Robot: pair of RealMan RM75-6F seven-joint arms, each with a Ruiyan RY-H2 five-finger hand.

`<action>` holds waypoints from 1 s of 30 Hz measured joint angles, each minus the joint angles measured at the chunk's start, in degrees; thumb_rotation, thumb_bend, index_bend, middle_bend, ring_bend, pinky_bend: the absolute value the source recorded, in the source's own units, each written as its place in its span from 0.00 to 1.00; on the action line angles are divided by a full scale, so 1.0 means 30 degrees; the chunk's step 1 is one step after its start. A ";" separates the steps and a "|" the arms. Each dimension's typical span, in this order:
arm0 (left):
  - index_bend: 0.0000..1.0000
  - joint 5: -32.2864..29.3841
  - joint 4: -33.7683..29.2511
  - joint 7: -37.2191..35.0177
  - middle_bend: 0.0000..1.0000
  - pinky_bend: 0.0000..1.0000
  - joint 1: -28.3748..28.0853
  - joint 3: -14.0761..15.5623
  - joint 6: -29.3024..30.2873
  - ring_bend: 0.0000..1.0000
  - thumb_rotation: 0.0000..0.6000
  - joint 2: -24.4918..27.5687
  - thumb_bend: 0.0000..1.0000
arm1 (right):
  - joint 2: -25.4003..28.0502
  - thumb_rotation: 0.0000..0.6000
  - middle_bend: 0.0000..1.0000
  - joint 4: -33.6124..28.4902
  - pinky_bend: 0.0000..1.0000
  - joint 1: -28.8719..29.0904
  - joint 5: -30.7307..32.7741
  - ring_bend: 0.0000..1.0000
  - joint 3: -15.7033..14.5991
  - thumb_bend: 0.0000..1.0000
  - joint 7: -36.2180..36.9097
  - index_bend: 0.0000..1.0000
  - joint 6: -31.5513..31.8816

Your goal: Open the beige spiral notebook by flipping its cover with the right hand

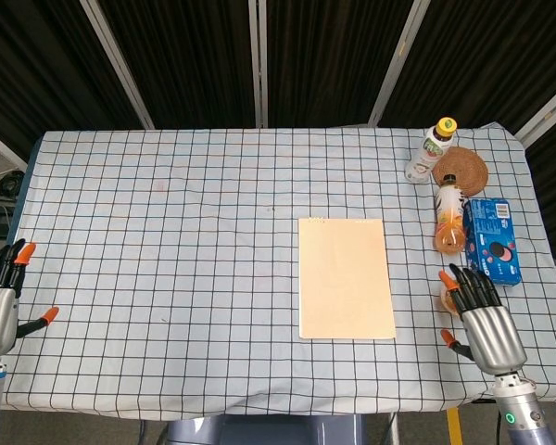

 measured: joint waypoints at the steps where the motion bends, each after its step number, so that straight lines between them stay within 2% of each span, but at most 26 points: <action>1: 0.00 -0.0039 0.0010 -0.0006 0.00 0.00 -0.0009 -0.0018 -0.0027 0.00 1.00 0.0001 0.09 | -0.0065 1.00 0.00 0.0118 0.00 0.0075 -0.0240 0.00 -0.0103 0.14 0.0106 0.01 -0.0080; 6: 0.00 -0.0122 0.0056 0.0050 0.00 0.00 -0.0026 -0.0027 -0.0106 0.00 1.00 -0.0021 0.09 | -0.0870 1.00 0.00 0.1649 0.00 0.0524 -0.1455 0.00 -0.0783 0.14 0.0502 0.01 -0.0741; 12: 0.00 -0.0234 0.0059 -0.0015 0.00 0.00 -0.0011 -0.0097 -0.0090 0.00 1.00 0.0007 0.09 | -0.2119 1.00 0.00 0.2035 0.00 0.0911 -0.1778 0.00 -0.1151 0.14 0.0248 0.02 -0.1546; 21: 0.00 -0.0421 0.0084 -0.0419 0.00 0.00 0.0059 -0.0145 -0.0131 0.00 1.00 0.0196 0.09 | -0.3707 1.00 0.00 0.2155 0.00 0.1170 -0.1002 0.00 -0.1055 0.14 -0.1271 0.02 -0.2740; 30: 0.00 -0.0504 0.0064 -0.0404 0.00 0.00 0.0044 -0.0273 -0.0097 0.00 1.00 0.0336 0.09 | -0.5253 1.00 0.00 0.2783 0.00 0.1569 0.0772 0.00 -0.0650 0.14 -0.2672 0.01 -0.4402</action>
